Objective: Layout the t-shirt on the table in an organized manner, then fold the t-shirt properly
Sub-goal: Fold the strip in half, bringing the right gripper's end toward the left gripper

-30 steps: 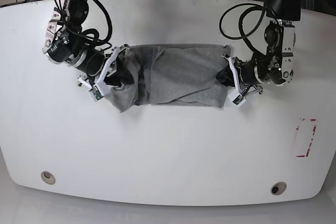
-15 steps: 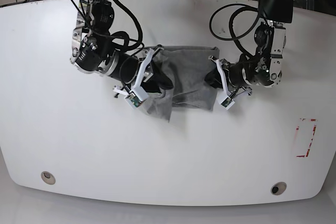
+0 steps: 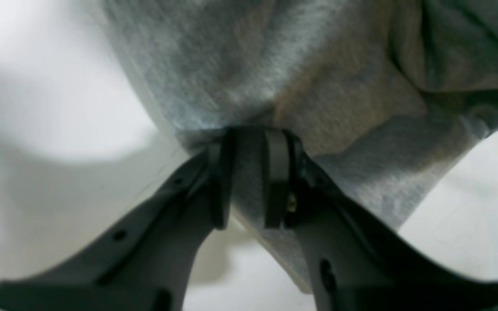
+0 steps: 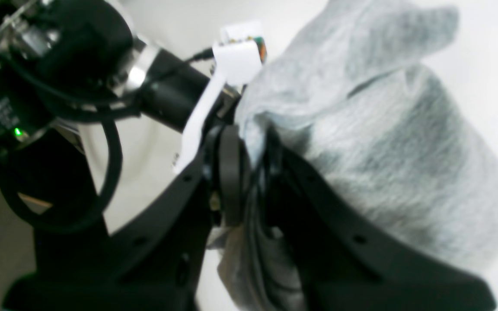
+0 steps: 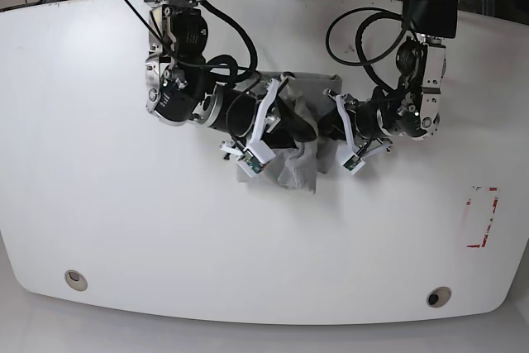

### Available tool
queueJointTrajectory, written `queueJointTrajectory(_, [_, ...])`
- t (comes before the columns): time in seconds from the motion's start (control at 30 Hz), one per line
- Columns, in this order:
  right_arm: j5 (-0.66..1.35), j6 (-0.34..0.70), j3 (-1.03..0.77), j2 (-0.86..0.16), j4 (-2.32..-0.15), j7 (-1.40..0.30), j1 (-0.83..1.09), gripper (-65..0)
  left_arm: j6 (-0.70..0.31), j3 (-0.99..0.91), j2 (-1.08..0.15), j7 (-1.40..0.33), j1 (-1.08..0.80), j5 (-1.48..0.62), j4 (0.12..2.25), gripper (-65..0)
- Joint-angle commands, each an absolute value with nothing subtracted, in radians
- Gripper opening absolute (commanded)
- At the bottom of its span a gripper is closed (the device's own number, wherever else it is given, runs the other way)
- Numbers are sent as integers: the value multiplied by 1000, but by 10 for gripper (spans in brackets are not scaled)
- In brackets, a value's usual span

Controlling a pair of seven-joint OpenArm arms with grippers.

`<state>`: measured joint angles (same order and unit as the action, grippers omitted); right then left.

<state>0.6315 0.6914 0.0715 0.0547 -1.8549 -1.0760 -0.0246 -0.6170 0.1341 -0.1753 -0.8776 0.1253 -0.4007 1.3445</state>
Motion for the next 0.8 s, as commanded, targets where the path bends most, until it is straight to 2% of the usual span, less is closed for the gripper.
queueJointTrajectory(0.0, [661, 698, 96, 38, -1845, -1020, -39, -637, -610, 139, -179, -932, 127, -364, 1343, -546])
queueJointTrajectory(0.2, [662, 698, 122, 21, -1797, -963, -33, -566, -610, 139, -179, -932, 128, -369, 1343, -546])
queueJointTrajectory(0.5, [662, 698, 120, 21, -1715, -894, -38, -306, -610, 134, -177, -931, 128, -372, 1345, -543])
queueJointTrajectory(0.6, [662, 698, 120, 21, -1710, -885, -41, -252, -611, 133, -177, -929, 128, -372, 1345, -542])
queueJointTrajectory(0.77, [662, 698, 120, 19, -1712, -885, -53, -246, -616, 128, -159, -929, 148, -374, 1345, -540])
